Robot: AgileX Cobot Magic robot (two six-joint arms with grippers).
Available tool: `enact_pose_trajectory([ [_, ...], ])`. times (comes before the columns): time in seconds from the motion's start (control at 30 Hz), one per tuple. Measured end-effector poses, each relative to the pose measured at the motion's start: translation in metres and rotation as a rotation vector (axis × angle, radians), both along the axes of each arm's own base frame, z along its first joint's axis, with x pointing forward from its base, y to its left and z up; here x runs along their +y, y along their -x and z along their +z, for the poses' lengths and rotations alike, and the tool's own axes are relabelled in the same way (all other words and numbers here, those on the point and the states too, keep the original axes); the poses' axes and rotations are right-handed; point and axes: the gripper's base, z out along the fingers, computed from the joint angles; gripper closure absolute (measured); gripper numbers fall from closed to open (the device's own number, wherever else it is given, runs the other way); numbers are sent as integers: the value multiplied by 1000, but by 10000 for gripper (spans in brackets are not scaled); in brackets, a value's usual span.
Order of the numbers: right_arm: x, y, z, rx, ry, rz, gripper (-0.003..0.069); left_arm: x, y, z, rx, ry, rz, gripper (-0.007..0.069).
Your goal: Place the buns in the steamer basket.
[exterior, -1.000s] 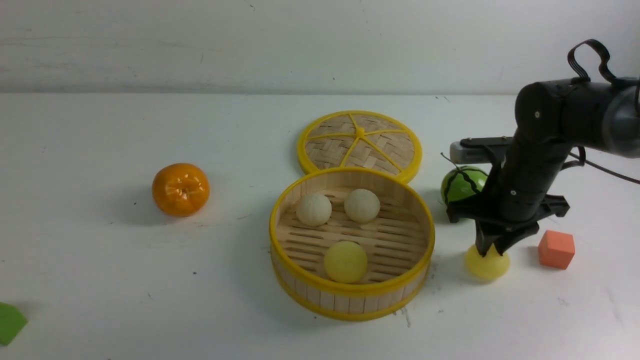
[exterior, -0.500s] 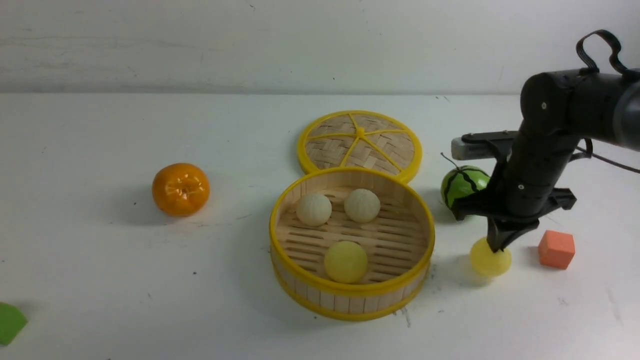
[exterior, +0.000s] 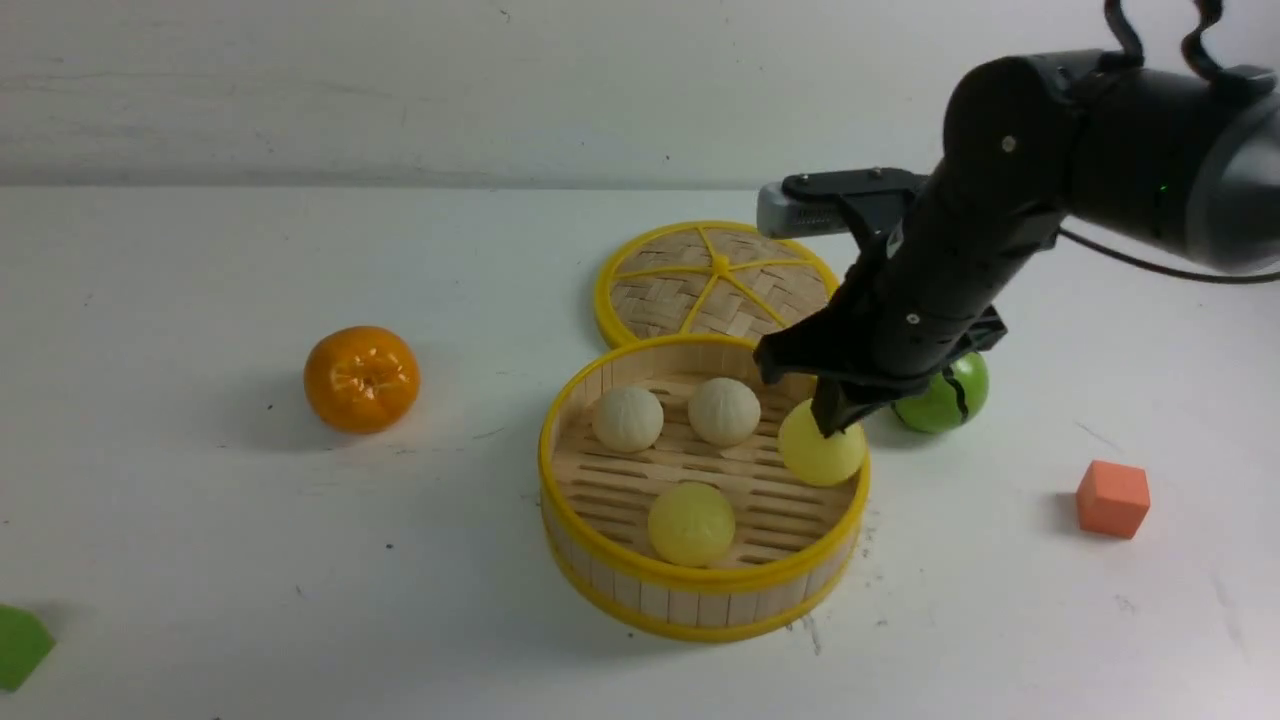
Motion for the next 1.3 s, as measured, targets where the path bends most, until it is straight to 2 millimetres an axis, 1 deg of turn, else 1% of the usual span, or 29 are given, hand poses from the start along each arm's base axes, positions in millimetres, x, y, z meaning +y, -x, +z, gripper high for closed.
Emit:
enact_pose_trajectory([
  [0.17, 7, -11, -25, 21, -18, -16, 654, 0, 0, 0, 0, 0, 0, 595],
  [0.23, 8, -14, -35, 37, -15, -22, 631, 0, 0, 0, 0, 0, 0, 591],
  [0.27, 9, -14, -38, 45, -14, -27, 613, 0, 0, 0, 0, 0, 0, 589],
  [0.3, 9, -14, -40, 51, -14, -33, 567, 0, 0, 0, 0, 0, 0, 587],
  [0.33, 9, -15, -40, 50, -15, -35, 560, 0, 0, 0, 0, 0, 0, 587],
  [0.37, 9, -15, -39, 49, -16, -36, 500, 0, 0, 0, 0, 0, 0, 586],
  [0.4, 9, -15, -39, 48, -16, -36, 490, 0, 0, 0, 0, 0, 0, 586],
  [0.43, 9, -15, -37, 46, -18, -37, 449, 0, 0, 0, 0, 0, 0, 585],
  [0.47, 10, -16, -34, 47, -19, -36, 364, 0, 0, 0, 0, 0, 0, 585],
  [0.53, 10, -15, -24, 51, -20, -29, 279, 0, 0, 0, 1, 1, 0, 582],
  [0.57, 9, -12, -15, 50, -22, -24, 240, 0, 0, 0, 0, 1, 0, 580],
  [0.6, 7, -8, -4, 47, -24, -19, 223, 0, 0, 0, 0, 1, 0, 578],
  [0.63, 4, 0, 11, 34, -28, -13, 221, 0, 0, 0, 0, 1, 0, 576],
  [0.67, 2, 7, 24, 31, -27, -8, 230, 0, 0, 0, 0, 1, 0, 575],
  [0.7, 1, 9, 27, 29, -27, -9, 232, 0, 0, 0, 0, 1, 0, 575],
  [0.73, -4, 25, 53, -6, -24, -5, 266, 0, 0, 0, 1, 0, 0, 573],
  [0.77, -7, 39, 69, -25, -22, -9, 309, 0, 0, 0, 1, 0, 0, 571],
  [0.8, -9, 44, 75, -36, -22, -11, 317, 0, 0, 0, 1, 0, 0, 571],
  [0.83, -16, 67, 94, -70, -18, -21, 390, 0, 0, 0, 1, 0, 0, 569],
  [0.87, -20, 82, 103, -85, -16, -31, 438, 0, 0, 0, 2, 0, 0, 568],
  [0.9, -22, 92, 107, -88, -17, -40, 477, 0, 0, 0, 2, 0, 0, 567],
  [0.97, -32, 125, 115, -107, -15, -66, 573, 0, 0, 0, 2, 0, 0, 567],
  [1.0, -36, 138, 116, -109, -19, -84, 615, 0, 0, 0, 3, -1, -1, 565],
  [1.03, -39, 148, 116, -110, -21, -94, 633, 0, 0, 0, 3, -1, -1, 564],
  [1.07, -40, 151, 116, -112, -24, -96, 643, 0, 0, 0, 3, -1, -1, 564],
  [1.1, -47, 169, 114, -113, -38, -118, 671, 0, 0, 0, 3, -1, -1, 560],
  [1.13, -52, 178, 111, -115, -43, -129, 676, 0, 0, 0, 3, -1, -1, 559],
  [1.17, -53, 180, 111, -115, -45, -131, 677, 0, 0, 0, 3, -1, -1, 558],
  [1.3, -72, 210, 99, -125, -59, -154, 678, 0, 0, 0, 3, -1, -1, 553],
])
